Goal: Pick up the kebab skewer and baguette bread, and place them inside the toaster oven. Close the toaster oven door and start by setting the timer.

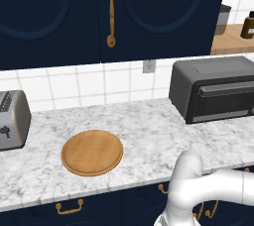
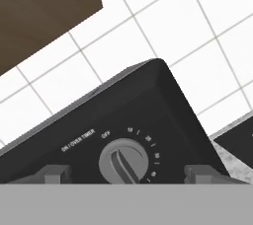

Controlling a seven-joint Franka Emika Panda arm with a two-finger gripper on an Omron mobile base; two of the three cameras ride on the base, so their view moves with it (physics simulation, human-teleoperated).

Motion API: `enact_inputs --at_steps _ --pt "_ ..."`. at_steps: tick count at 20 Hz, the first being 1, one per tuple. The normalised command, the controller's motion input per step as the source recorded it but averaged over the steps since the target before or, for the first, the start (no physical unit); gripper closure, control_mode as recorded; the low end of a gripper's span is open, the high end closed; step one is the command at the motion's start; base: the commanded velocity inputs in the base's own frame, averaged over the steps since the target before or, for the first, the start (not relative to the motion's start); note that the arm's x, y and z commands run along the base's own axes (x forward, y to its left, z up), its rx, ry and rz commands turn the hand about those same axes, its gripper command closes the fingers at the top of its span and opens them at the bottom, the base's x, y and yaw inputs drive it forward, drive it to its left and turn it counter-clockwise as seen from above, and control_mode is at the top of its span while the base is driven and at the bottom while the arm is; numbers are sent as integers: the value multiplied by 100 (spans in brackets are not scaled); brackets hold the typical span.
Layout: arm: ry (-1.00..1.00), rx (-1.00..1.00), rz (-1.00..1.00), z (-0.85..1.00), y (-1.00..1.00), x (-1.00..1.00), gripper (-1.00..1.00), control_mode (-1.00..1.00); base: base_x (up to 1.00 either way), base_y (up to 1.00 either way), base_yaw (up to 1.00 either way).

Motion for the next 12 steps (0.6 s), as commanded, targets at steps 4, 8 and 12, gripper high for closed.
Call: enact_inputs --at_steps 4,8,12 --pt "0 0 0 0 0 0 100 -100 0 0 0" --pt "-2 0 0 0 0 0 100 -100 0 0 0" --pt "-6 0 0 0 0 0 100 -100 0 0 0"
